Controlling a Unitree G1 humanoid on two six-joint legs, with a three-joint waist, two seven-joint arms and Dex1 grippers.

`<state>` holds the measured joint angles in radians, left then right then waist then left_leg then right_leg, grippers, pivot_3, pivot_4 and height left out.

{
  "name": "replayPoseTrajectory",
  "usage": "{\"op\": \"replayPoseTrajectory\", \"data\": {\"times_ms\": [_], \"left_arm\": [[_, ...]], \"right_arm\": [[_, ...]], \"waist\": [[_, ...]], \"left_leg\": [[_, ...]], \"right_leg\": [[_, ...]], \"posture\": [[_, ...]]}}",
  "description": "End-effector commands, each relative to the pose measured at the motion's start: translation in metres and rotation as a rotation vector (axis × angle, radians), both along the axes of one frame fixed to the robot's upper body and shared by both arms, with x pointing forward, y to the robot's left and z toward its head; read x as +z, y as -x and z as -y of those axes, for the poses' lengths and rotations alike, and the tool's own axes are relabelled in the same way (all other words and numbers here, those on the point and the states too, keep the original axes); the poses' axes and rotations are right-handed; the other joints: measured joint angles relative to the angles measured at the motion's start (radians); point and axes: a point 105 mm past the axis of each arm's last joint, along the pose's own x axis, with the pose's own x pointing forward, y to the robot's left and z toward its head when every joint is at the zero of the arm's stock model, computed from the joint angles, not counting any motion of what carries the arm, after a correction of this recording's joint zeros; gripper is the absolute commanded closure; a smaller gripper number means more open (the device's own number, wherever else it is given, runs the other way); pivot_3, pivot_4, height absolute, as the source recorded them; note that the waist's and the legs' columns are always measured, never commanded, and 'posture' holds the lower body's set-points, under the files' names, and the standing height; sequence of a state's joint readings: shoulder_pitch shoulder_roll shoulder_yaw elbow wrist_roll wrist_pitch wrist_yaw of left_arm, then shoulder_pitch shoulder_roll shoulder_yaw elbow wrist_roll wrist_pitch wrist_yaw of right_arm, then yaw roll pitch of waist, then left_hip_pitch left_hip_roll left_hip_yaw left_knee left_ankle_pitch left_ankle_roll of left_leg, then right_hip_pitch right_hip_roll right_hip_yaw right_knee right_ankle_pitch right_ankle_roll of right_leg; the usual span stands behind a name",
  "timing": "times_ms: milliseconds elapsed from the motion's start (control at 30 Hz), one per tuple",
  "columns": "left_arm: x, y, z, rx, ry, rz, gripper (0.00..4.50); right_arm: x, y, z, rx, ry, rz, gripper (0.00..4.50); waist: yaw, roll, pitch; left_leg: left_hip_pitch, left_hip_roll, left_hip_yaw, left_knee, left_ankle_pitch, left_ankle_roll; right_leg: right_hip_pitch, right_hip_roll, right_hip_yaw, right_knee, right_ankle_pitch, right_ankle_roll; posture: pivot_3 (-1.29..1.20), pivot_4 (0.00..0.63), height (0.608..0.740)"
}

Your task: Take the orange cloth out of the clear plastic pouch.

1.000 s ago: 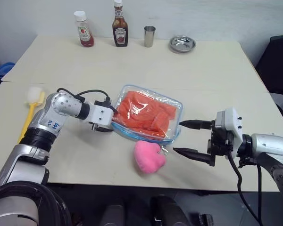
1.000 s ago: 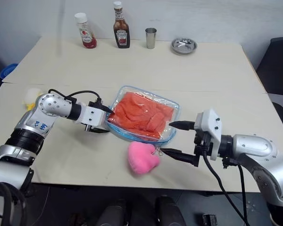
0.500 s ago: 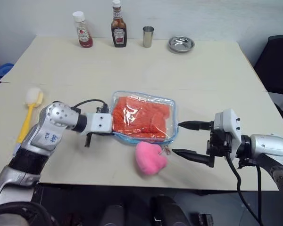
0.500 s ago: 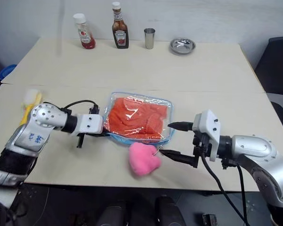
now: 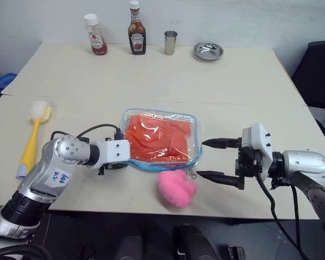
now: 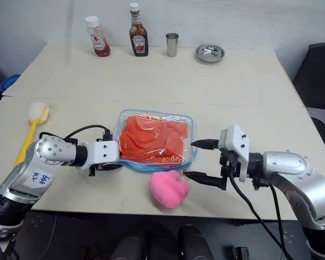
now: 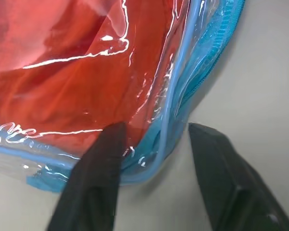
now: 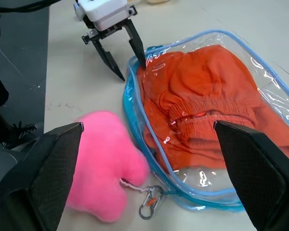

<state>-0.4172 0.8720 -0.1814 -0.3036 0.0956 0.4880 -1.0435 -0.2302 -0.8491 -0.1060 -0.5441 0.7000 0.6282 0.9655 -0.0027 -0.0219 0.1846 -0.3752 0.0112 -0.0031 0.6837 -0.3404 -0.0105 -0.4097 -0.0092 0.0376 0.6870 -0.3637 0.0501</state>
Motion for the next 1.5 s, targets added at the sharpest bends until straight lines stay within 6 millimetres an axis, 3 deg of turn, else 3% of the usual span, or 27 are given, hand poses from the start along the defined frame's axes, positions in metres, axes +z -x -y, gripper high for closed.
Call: {"op": "replayPoseTrajectory", "data": {"times_ms": [33,167,233,300,467,633,800,1233,1333,1500], "left_arm": [[0.032,0.010,-0.002,-0.076,0.113,0.004,1.91],[0.056,0.033,0.000,-0.303,0.137,-0.023,1.91],[0.064,0.032,0.005,-0.371,0.135,-0.011,1.91],[0.067,0.026,0.023,-0.458,0.133,0.011,1.91],[0.048,0.017,0.078,-0.730,0.053,0.005,1.91],[0.030,0.026,0.112,-0.928,0.002,-0.062,1.91],[0.013,0.035,0.118,-1.026,-0.058,-0.108,1.91],[-0.011,0.042,0.103,-1.045,-0.151,-0.142,1.91],[-0.010,0.036,0.106,-1.021,-0.129,-0.125,2.48],[-0.008,0.033,0.105,-0.989,-0.111,-0.114,4.00]], "right_arm": [[0.005,0.003,0.001,0.019,0.016,0.034,0.00],[0.003,0.007,0.005,0.013,0.026,0.023,0.00],[0.002,0.008,0.006,0.011,0.032,0.018,0.00],[0.001,0.009,0.008,0.011,0.044,0.015,0.00],[-0.001,0.010,0.014,0.018,0.096,0.016,0.00],[-0.002,0.011,0.015,0.031,0.128,0.014,0.00],[-0.004,0.008,0.013,0.027,0.139,0.022,0.00],[-0.022,-0.008,0.005,0.037,0.222,0.083,0.00],[-0.029,-0.022,0.005,0.041,0.308,0.174,0.00],[-0.029,-0.048,0.002,0.022,0.368,0.328,0.00]], "waist": [[-0.001,0.000,0.000],[-0.001,0.000,0.000],[0.000,0.000,0.000],[0.005,0.000,0.000],[0.015,0.000,0.000],[-0.001,0.000,0.000],[-0.002,0.000,0.000],[0.001,0.000,0.000],[0.000,0.000,0.000],[-0.003,0.000,0.000]], "left_leg": [[0.000,0.000,0.000,0.000,0.000,0.000],[0.000,0.000,0.000,0.000,0.000,0.000],[0.000,0.000,0.000,0.000,0.000,0.000],[0.000,0.000,0.000,0.000,0.000,0.000],[0.000,-0.002,-0.001,0.001,0.001,-0.001],[-0.001,-0.001,0.001,0.000,0.002,-0.003],[0.001,0.000,0.002,0.000,0.002,-0.003],[0.001,0.000,0.002,0.001,0.002,-0.004],[0.001,0.000,0.002,0.001,0.002,-0.004],[0.002,0.000,0.002,0.001,0.003,-0.004]], "right_leg": [[0.000,0.000,0.000,0.000,0.000,0.000],[0.000,0.000,-0.001,-0.001,0.000,0.000],[0.000,0.000,-0.001,-0.001,0.000,0.000],[0.001,-0.001,-0.001,-0.002,0.000,0.000],[0.003,-0.001,-0.001,-0.004,0.000,0.000],[0.000,0.001,0.001,-0.003,0.000,0.000],[0.000,0.002,0.002,0.000,0.000,0.000],[0.001,0.001,0.002,0.000,0.000,0.000],[0.000,0.001,0.002,0.000,0.000,0.000],[0.000,0.001,0.002,0.001,0.000,0.000]], "posture": [[0.00,0.150,0.740],[0.00,0.150,0.740],[0.00,0.150,0.740],[0.00,0.150,0.740],[0.00,0.150,0.740],[0.00,0.150,0.740],[0.00,0.150,0.740],[0.00,0.150,0.740],[0.00,0.150,0.740],[0.00,0.150,0.740]]}}
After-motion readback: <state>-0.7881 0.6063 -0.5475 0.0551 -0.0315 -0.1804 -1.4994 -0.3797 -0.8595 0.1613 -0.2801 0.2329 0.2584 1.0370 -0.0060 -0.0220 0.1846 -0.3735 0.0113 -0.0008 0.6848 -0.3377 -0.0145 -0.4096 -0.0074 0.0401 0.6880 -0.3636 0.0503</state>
